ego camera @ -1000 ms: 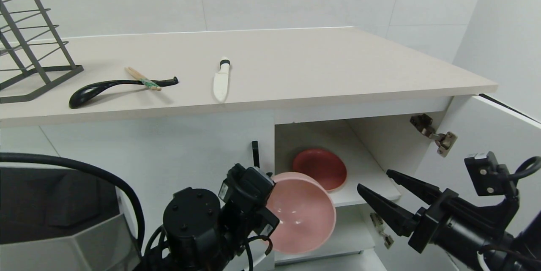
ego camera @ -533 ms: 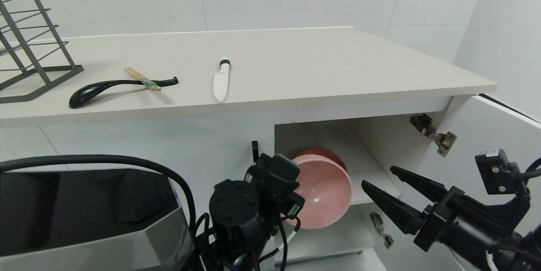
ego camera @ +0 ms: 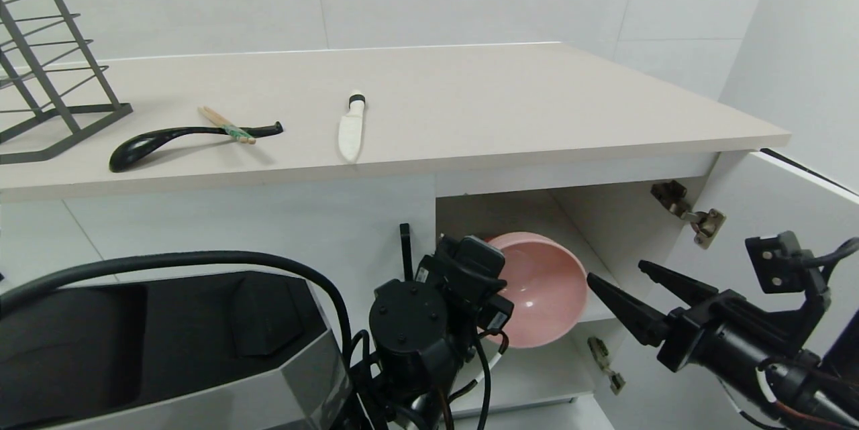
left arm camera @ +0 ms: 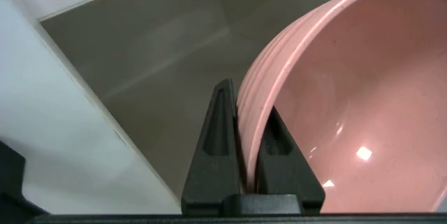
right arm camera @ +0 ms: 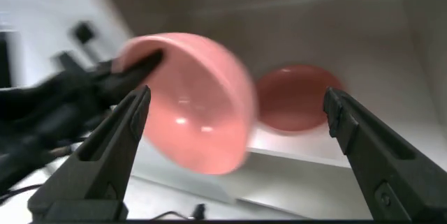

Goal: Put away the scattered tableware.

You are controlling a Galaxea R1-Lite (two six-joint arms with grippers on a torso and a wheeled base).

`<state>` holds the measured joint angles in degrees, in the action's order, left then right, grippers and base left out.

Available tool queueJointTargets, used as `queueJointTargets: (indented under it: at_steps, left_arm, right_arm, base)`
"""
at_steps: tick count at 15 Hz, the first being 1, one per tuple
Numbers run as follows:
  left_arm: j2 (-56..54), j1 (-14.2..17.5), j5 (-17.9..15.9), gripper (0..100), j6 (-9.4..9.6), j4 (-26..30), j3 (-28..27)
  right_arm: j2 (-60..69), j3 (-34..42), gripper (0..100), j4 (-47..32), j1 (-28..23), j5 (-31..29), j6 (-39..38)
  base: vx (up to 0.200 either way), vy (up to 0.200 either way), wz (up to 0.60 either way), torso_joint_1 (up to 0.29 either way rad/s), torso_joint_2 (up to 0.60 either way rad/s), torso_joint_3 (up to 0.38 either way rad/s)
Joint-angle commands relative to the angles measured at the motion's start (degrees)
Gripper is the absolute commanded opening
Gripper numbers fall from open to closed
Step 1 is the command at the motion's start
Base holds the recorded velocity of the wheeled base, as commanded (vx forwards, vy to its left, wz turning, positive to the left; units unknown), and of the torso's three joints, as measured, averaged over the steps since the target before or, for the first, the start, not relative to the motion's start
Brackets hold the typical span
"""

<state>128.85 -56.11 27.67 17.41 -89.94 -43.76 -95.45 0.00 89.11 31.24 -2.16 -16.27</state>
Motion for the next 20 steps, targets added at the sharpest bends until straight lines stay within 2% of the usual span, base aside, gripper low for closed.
queueJointTargets:
  at_steps: [1, 3, 5, 7, 8, 14, 15, 20]
  left_arm:
    - [0.0, 0.0, 0.0, 0, -0.01, -0.1, -1.1]
    - [0.4, -0.2, 0.0, 0, -0.36, -0.1, -4.8]
    - [1.7, -0.6, 0.0, 0, -0.71, -0.1, -7.1]
    - [3.3, -2.0, 0.0, 0, -3.17, -0.1, -9.4]
    - [4.7, -3.0, -0.1, 0, -5.63, -0.1, -11.7]
    - [6.2, -3.7, 0.0, 0, -6.07, -0.1, -13.4]
    - [6.2, -3.7, 0.0, 0, -6.07, -0.1, -13.4]
    - [6.8, -3.1, -0.1, 0, -5.46, -0.1, -14.8]
  right_arm:
    - [-4.9, -0.3, 100, 0.3, -3.7, -0.1, 0.3]
    - [-6.4, -0.4, 100, 0.6, -6.3, -0.5, 0.2]
    - [-6.5, -0.6, 100, 0.8, -6.4, -0.5, 0.2]
    - [-7.9, -1.1, 100, 0.9, -8.7, -0.5, -0.1]
    - [-8.7, -1.5, 100, 0.9, -9.4, -0.5, -0.2]
    - [-7.9, -2.5, 100, 0.9, -10.1, -0.5, -0.2]
    - [-7.9, -2.5, 0, 0.9, -10.1, -0.5, -0.2]
    - [-6.3, -3.0, 0, 0.9, -7.1, -0.5, -0.2]
  base:
    - [0.0, 0.0, 0.0, 0.0, 0.0, 0.0]
    - [0.0, 0.0, 0.0, 0.0, 0.0, 0.0]
    - [0.0, 0.0, 0.0, 0.0, 0.0, 0.0]
    - [0.0, 0.0, 0.0, 0.0, 0.0, 0.0]
    - [0.0, 0.0, 0.0, 0.0, 0.0, 0.0]
    - [0.0, 0.0, 0.0, 0.0, 0.0, 0.0]
    - [0.0, 0.0, 0.0, 0.0, 0.0, 0.0]
    - [0.0, 0.0, 0.0, 0.0, 0.0, 0.0]
